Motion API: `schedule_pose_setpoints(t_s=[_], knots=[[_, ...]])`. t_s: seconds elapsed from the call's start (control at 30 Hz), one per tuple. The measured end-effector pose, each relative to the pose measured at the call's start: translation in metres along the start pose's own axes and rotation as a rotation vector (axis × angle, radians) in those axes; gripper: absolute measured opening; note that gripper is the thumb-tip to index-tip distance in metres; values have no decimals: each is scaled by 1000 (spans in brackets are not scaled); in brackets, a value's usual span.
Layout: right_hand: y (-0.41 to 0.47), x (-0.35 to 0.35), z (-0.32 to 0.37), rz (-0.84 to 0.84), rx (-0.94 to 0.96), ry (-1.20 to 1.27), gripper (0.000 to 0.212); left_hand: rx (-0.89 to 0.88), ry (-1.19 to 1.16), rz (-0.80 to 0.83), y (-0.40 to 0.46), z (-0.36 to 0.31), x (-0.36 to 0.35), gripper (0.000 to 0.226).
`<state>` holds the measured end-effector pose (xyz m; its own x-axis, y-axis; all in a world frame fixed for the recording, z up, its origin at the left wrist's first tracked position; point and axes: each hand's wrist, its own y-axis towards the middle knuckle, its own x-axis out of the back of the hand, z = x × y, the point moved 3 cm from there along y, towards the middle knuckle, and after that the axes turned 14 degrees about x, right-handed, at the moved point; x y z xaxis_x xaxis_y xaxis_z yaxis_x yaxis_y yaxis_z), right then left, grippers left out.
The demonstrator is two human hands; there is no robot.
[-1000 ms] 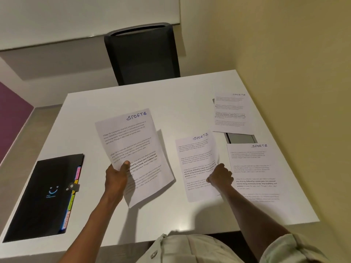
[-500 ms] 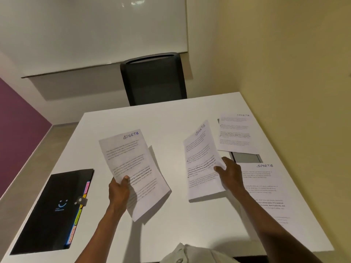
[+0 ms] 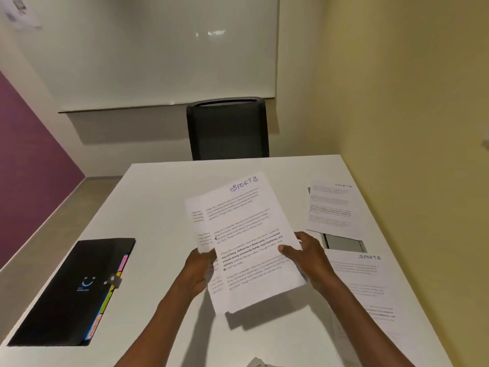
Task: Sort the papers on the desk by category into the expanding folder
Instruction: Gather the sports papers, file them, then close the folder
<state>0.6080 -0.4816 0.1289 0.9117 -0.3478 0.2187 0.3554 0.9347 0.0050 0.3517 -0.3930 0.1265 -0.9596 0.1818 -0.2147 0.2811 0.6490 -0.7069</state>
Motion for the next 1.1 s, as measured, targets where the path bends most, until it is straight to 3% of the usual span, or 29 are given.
schedule_pose_setpoints(t_s=[0.07,0.13,0.23,0.4,0.43,0.53,0.67,0.73,0.9,1.1], knots=[[-4,1,-6,37,-25,-125,49,21,39,43,-6,1,-6,23],[-4,7,-2,38,-6,-189,36,35,68,62,-9,2,-7,27],[-1,19,12,-5,-26,-106,34,58,86,97,-11,4,-7,29],[12,29,12,44,-119,117,80,68,139,166,-19,7,-20,37],[11,28,12,47,-120,163,81,75,154,185,-18,9,-23,36],[6,16,13,64,-100,282,43,93,180,203,-16,13,-30,32],[0,4,-3,-27,-84,254,35,174,-26,255,-15,20,-43,65],[-4,-1,-8,-79,-80,204,38,99,-34,205,-15,18,-45,62],[-8,-5,9,-170,12,97,30,-232,282,-113,-14,6,-49,16],[1,4,35,-282,184,97,32,-512,318,-298,-29,-12,-67,17]])
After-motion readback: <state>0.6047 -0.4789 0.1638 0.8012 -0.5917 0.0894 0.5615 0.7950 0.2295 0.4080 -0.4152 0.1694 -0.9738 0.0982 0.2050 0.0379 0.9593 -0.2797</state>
